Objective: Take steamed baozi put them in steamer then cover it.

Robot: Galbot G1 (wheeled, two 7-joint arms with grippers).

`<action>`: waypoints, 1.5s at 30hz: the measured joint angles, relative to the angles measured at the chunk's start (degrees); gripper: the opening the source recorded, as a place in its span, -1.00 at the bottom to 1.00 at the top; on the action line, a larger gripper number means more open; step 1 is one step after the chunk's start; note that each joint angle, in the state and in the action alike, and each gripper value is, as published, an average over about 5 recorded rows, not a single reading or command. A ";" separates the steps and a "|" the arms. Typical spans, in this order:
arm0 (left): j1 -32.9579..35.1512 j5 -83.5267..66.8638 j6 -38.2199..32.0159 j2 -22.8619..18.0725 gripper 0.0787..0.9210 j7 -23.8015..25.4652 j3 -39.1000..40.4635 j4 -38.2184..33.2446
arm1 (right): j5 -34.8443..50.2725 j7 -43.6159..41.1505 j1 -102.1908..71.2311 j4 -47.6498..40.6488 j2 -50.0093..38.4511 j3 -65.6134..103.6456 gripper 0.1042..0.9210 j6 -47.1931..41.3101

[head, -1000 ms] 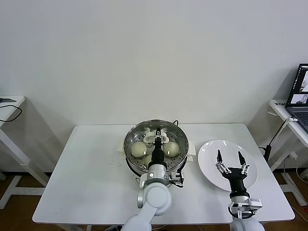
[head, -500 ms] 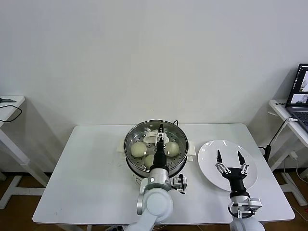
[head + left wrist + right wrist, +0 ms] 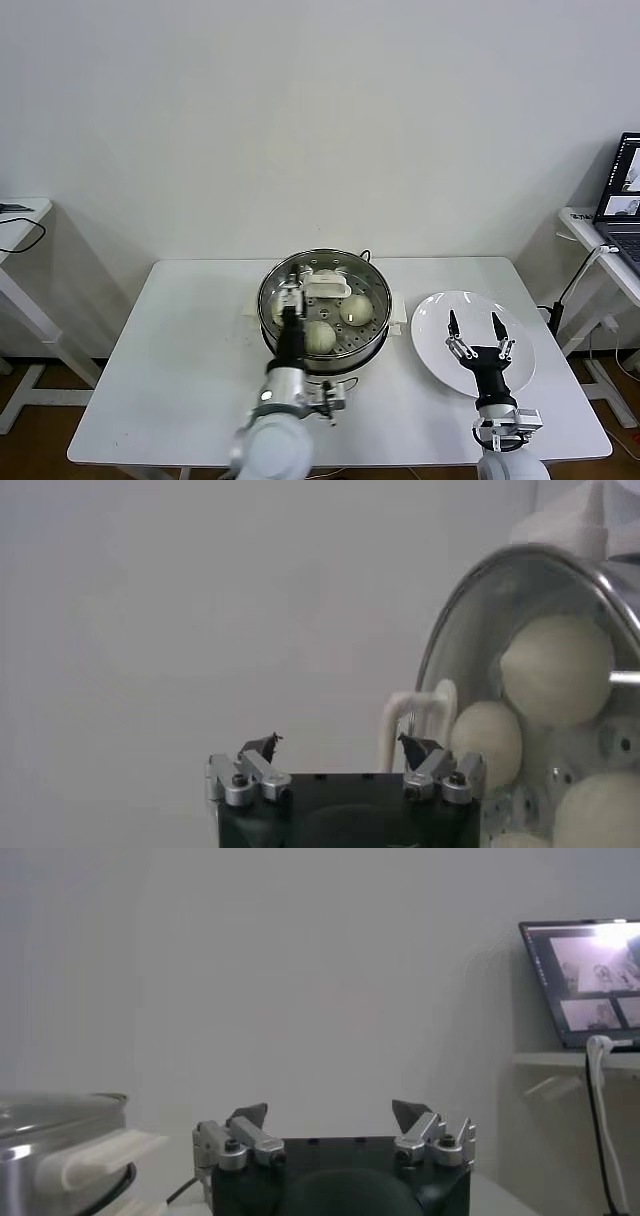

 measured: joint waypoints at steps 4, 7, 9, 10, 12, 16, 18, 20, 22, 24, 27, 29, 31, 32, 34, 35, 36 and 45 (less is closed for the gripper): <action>3.77 -4.68 -1.16 3.92 0.77 -1.91 -4.06 -4.99 | -0.05 0.00 0.29 0.38 -0.12 -0.15 0.76 -0.41; 6.84 -9.91 -2.72 5.73 0.77 -4.13 -7.83 -8.58 | -0.03 -0.03 0.37 0.85 -0.29 -0.09 0.76 -0.81; 8.99 -14.23 -4.19 6.35 0.77 -5.87 -10.58 -10.78 | 0.01 -0.07 0.38 1.23 -0.41 0.02 0.76 -1.17; 10.07 -16.64 -5.12 6.50 0.77 -6.77 -12.00 -11.75 | 0.03 -0.11 0.36 1.44 -0.47 0.08 0.76 -1.39; 12.16 -21.87 -7.31 6.49 0.77 -8.53 -14.86 -13.32 | 0.03 -0.23 0.28 1.84 -0.55 0.23 0.76 -1.92; 15.74 -33.81 -12.88 5.47 0.77 -11.14 -20.64 -15.11 | -0.07 -0.65 0.07 2.94 -0.74 0.52 0.76 -3.36; 17.25 -39.84 -15.88 4.64 0.77 -11.98 -23.38 -15.45 | -0.09 -0.86 0.06 3.65 -0.87 0.68 0.76 -4.13; 18.65 -45.46 -18.75 3.79 0.77 -12.59 -25.82 -15.53 | -0.08 -1.02 0.09 4.36 -1.01 0.84 0.76 -4.80; 19.99 -50.63 -21.42 3.03 0.77 -13.04 -27.95 -15.38 | -0.05 -1.12 0.09 5.08 -1.13 0.97 0.76 -5.39; 21.14 -55.24 -23.84 2.33 0.77 -13.39 -29.80 -15.08 | -0.01 -1.22 0.00 5.79 -1.22 1.06 0.76 -5.96; 22.44 -61.26 -26.94 1.29 0.77 -13.76 -32.19 -14.45 | 0.08 -1.36 -0.16 6.86 -1.25 1.11 0.76 -6.86; 23.06 -64.47 -28.65 0.75 0.77 -13.90 -33.55 -14.00 | 0.18 -1.41 -0.22 7.55 -1.22 1.10 0.76 -7.42; 23.56 -66.89 -30.12 0.39 0.77 -13.96 -34.76 -13.55 | 0.29 -1.45 -0.24 8.18 -1.21 1.10 0.76 -7.89; 23.77 -67.84 -30.77 0.29 0.77 -13.97 -35.29 -13.34 | 0.35 -1.46 -0.25 8.46 -1.22 1.09 0.76 -8.11; 24.11 -69.44 -31.86 0.10 0.77 -13.98 -36.29 -12.89 | 0.43 -1.48 -0.28 8.95 -1.27 1.11 0.76 -8.51; 24.29 -70.17 -32.34 0.02 0.77 -13.97 -36.76 -12.66 | 0.44 -1.49 -0.30 9.15 -1.30 1.13 0.76 -8.69; 24.48 -70.86 -32.79 -0.06 0.77 -13.97 -37.21 -12.43 | 0.45 -1.51 -0.32 9.33 -1.34 1.14 0.76 -8.85; 26.11 -74.62 -35.76 -0.53 0.77 -13.97 -39.81 -10.84 | 0.45 -1.71 -0.73 10.64 -1.39 1.16 0.76 -9.72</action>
